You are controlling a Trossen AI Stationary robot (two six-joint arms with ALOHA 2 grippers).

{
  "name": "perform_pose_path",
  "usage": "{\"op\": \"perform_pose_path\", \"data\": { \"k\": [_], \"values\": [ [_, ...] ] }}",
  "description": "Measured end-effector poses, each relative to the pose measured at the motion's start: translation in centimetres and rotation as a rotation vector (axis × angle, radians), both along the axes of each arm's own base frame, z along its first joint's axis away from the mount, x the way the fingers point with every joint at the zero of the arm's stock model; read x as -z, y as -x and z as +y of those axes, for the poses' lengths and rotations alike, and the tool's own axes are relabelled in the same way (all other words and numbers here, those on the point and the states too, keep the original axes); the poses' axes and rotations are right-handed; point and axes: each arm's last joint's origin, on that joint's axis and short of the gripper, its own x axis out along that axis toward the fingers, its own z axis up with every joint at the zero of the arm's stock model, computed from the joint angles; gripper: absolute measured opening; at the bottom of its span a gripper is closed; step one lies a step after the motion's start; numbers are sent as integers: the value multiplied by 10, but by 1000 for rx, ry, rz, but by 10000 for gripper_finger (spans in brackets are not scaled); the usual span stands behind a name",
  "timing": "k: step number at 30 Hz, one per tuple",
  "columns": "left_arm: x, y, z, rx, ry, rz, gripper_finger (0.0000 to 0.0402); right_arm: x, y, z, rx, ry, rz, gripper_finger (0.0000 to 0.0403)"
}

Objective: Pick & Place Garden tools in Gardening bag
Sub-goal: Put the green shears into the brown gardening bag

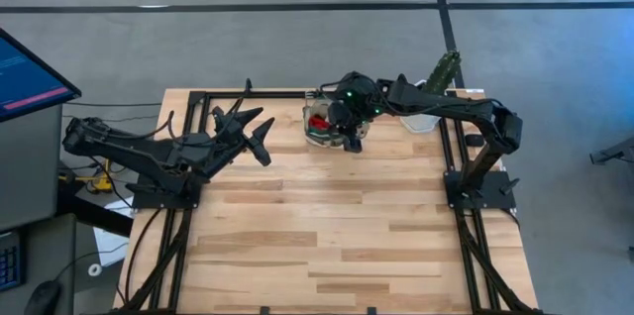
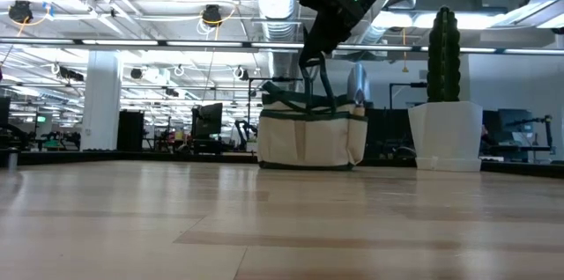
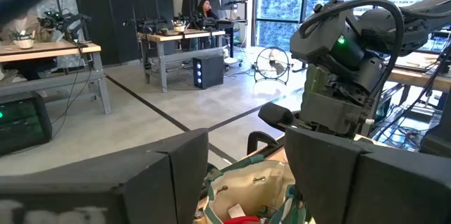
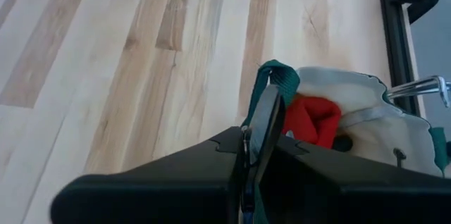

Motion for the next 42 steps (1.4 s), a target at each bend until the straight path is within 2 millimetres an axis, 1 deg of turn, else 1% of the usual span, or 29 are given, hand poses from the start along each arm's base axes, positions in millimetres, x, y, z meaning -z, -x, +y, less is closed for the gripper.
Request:
{"op": "perform_pose_path", "data": {
  "k": [15,24,29,36,39,42],
  "values": [
    [0,0,0,0,0,0,176,-1,1,0,11,10,4,15],
    [0,0,0,0,0,0,176,-18,0,-1,3,30,-23,15],
    [0,0,0,0,0,2,176,-14,3,-3,-3,24,21,15],
    [0,0,0,0,-1,4,176,-15,2,-3,-25,51,4,15],
    [0,0,0,0,0,3,176,-7,-3,-6,-28,44,19,15],
    [1,0,0,0,1,3,176,6,-9,-9,-32,33,57,15]
  ]
}}
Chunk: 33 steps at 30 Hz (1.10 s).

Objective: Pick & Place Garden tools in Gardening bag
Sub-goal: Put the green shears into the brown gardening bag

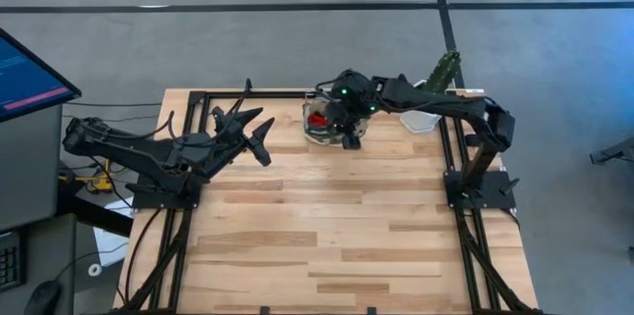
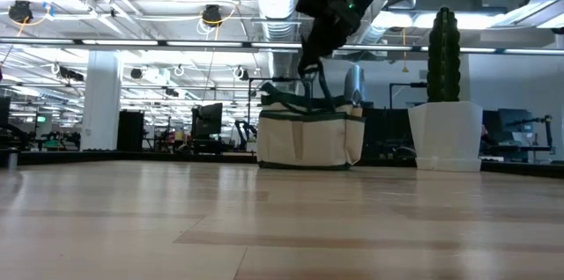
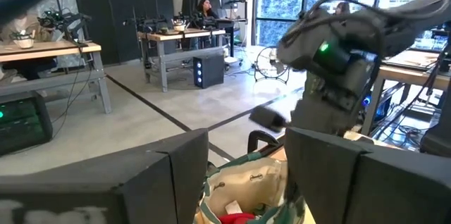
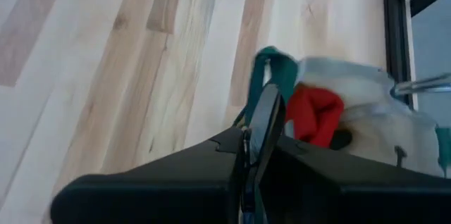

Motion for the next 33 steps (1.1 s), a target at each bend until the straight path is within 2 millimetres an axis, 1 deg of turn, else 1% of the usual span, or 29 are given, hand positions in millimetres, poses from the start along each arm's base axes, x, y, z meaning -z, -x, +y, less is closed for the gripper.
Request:
{"op": "perform_pose_path", "data": {
  "k": [3,6,12,18,22,33],
  "values": [
    [0,0,0,0,0,0,176,14,-7,-2,-3,-15,34,15],
    [0,0,0,0,0,3,176,22,-11,-3,-8,-58,46,15],
    [0,0,0,0,0,3,176,26,-13,-3,-16,-65,47,15],
    [0,0,0,0,0,2,176,27,-12,-4,32,26,86,15],
    [0,0,0,0,0,3,176,27,-12,-2,36,38,105,15],
    [0,0,0,0,-1,3,176,57,-24,-6,17,36,169,15]
  ]
}}
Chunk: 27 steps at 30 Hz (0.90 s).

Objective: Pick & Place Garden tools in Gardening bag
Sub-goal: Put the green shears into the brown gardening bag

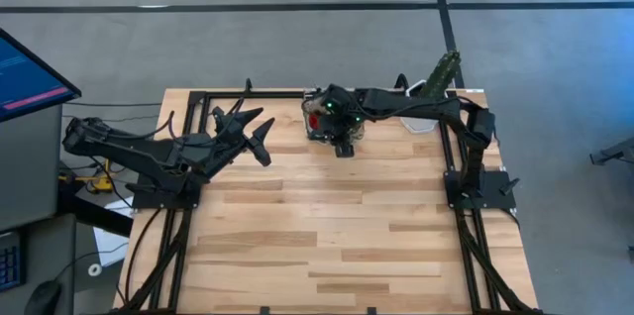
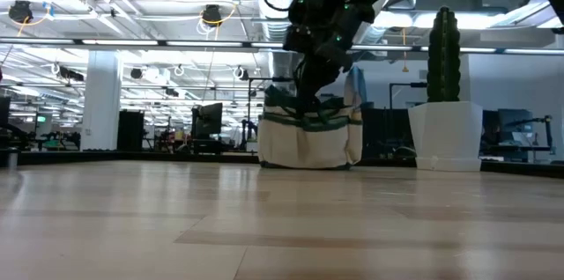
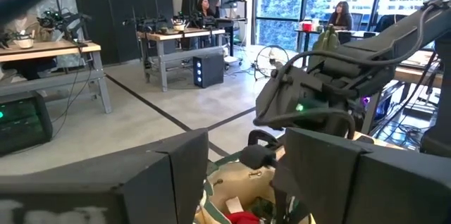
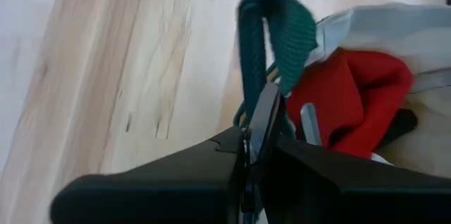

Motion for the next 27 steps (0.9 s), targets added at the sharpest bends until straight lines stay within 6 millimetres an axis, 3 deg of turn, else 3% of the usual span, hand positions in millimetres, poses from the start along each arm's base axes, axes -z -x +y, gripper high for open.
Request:
{"op": "perform_pose_path", "data": {
  "k": [9,15,27],
  "values": [
    [1,0,0,0,-4,9,176,-8,-3,-6,57,166,-42,15],
    [2,0,0,0,-6,20,176,4,-2,-16,81,115,-11,15],
    [2,0,0,0,-8,28,176,5,0,-18,101,78,-3,19]
  ]
}}
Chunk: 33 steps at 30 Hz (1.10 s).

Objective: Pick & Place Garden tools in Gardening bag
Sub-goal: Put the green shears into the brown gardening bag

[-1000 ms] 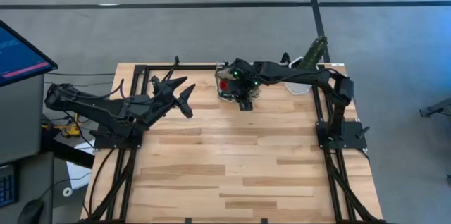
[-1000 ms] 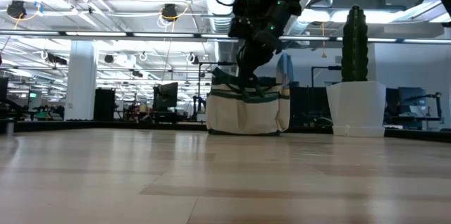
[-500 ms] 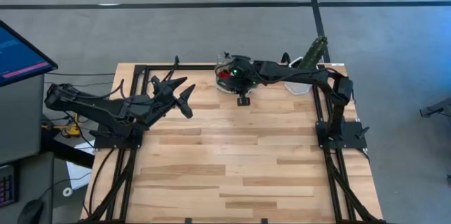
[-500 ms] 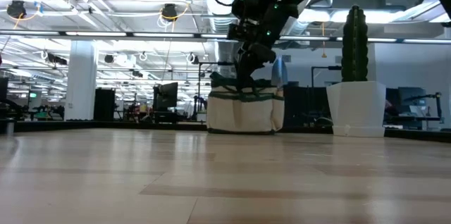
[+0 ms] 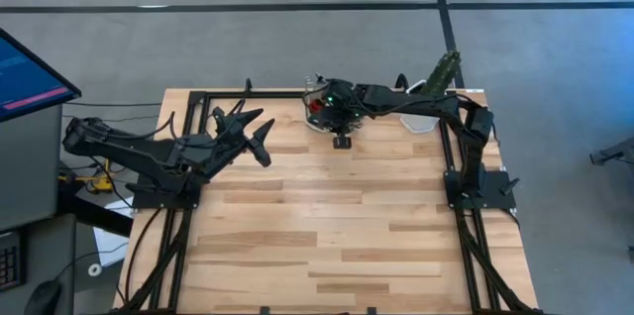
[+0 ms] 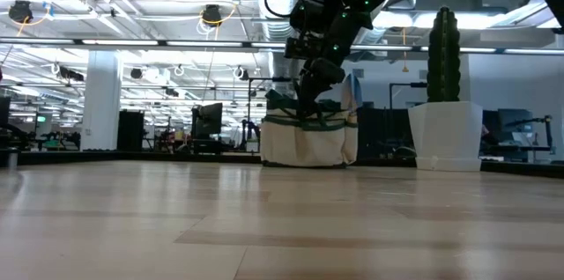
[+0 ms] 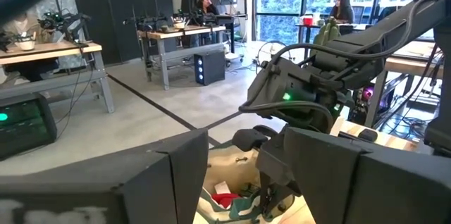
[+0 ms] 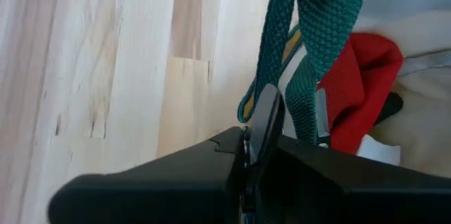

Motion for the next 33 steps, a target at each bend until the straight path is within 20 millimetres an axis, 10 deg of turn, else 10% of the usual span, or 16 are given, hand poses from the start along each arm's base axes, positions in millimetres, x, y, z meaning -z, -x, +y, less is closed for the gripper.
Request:
{"op": "perform_pose_path", "data": {
  "k": [18,33],
  "values": [
    [0,0,0,0,0,2,176,1,1,-1,28,37,26,76],
    [0,0,0,0,0,2,176,-41,-3,-3,28,50,-11,119]
  ]
}}
